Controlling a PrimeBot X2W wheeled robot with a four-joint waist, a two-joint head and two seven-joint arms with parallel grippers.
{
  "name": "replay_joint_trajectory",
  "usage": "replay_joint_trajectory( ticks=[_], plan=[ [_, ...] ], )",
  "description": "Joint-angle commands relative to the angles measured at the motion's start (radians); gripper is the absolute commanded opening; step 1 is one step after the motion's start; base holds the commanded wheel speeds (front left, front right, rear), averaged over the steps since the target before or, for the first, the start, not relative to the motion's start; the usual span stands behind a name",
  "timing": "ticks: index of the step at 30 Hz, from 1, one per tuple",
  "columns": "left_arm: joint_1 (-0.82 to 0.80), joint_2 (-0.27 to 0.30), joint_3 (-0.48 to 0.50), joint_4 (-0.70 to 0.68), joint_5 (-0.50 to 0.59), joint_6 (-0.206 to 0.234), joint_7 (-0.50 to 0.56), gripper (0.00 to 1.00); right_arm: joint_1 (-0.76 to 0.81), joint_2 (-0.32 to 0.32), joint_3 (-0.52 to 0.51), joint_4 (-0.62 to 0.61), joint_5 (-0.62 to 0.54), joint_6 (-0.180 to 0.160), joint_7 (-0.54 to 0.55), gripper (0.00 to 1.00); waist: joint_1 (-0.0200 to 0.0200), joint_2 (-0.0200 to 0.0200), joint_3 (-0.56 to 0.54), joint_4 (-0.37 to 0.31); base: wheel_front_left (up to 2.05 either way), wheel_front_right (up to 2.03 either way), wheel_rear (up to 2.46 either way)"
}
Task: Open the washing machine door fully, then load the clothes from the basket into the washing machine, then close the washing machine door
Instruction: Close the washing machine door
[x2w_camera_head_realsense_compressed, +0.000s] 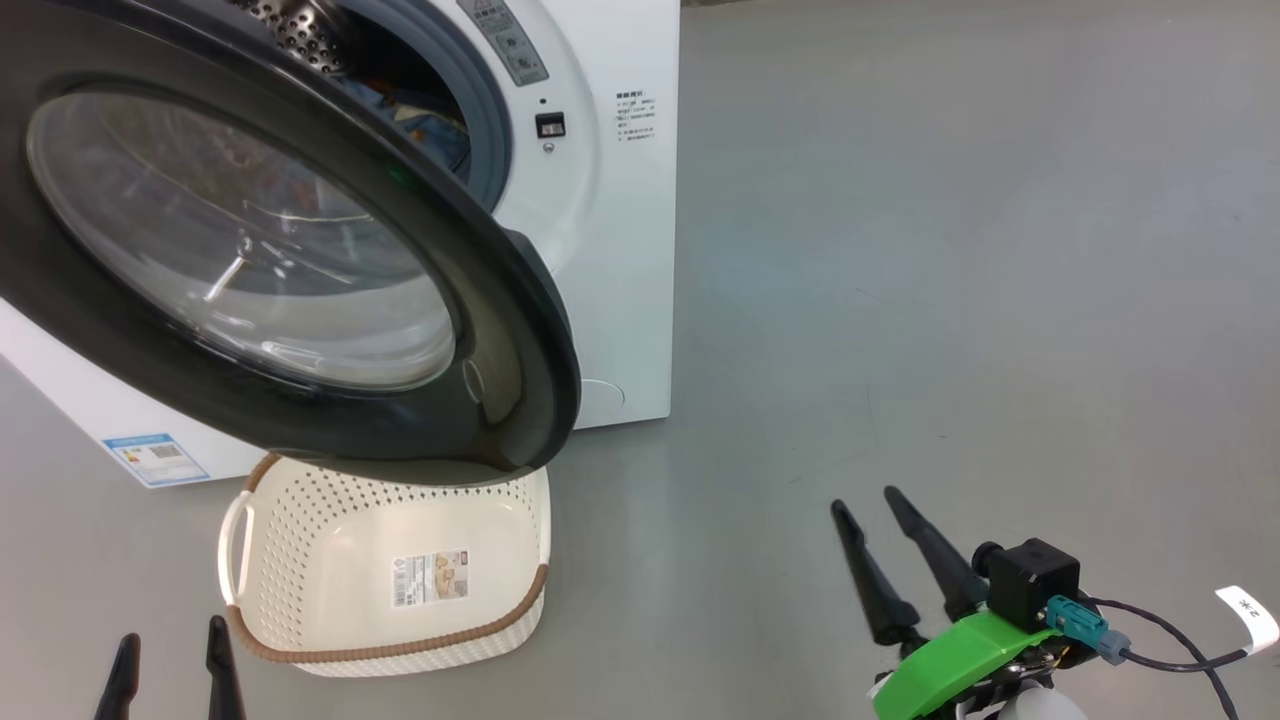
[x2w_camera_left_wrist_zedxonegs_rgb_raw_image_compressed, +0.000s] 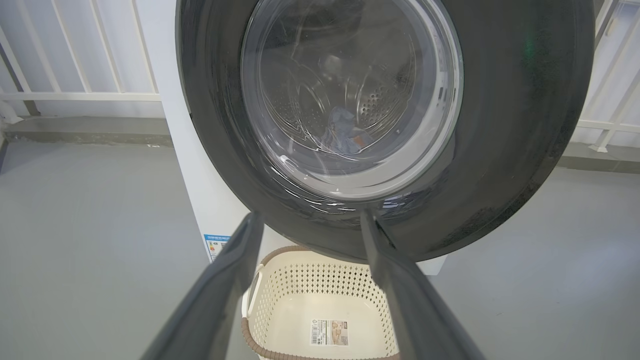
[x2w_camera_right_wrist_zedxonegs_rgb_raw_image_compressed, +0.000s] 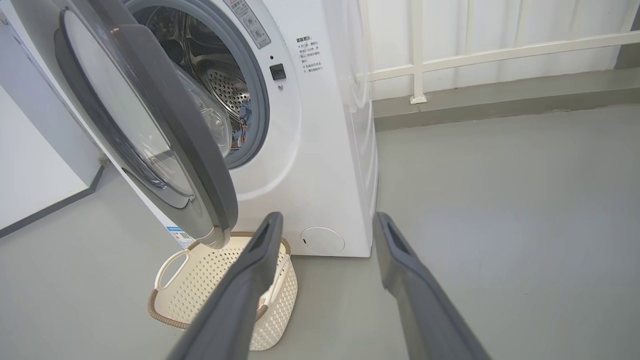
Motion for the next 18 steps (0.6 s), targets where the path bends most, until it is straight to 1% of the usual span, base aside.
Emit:
replay_joint_trajectory(
  ticks=[1, 5, 7, 13, 18],
  plan=[
    [-0.030, 0.012, 0.025, -0.019, -0.013, 0.008, -0.008, 1.00, -0.007, 0.007, 0.022, -0.022, -0.009, 0.006, -0.013, 0.00, 0.0000, 0.0000, 0.000, 0.001, 0.00, 0.00, 0.00],
    [-0.031, 0.012, 0.021, -0.019, -0.016, 0.011, -0.008, 1.00, -0.008, 0.007, 0.016, -0.035, 0.002, 0.006, -0.013, 0.00, 0.0000, 0.0000, 0.001, 0.003, 0.00, 0.00, 0.00],
    [-0.032, 0.012, 0.020, -0.017, -0.025, 0.015, -0.008, 1.00, -0.013, 0.007, 0.010, -0.069, 0.009, 0.006, -0.013, 0.00, 0.0000, 0.0000, 0.003, 0.005, 0.00, 0.00, 0.00],
    [-0.044, 0.012, 0.006, -0.013, -0.034, 0.017, -0.008, 1.00, -0.023, 0.007, 0.007, -0.251, 0.016, 0.006, -0.013, 0.00, 0.0000, 0.0000, 0.012, 0.012, 0.00, 0.00, 0.00],
    [-0.055, 0.012, -0.013, -0.008, -0.040, 0.010, -0.008, 1.00, -0.042, 0.007, 0.050, -0.444, 0.036, 0.006, -0.013, 0.00, 0.0000, 0.0000, 0.019, 0.022, 0.00, 0.00, 0.00]
  ],
)
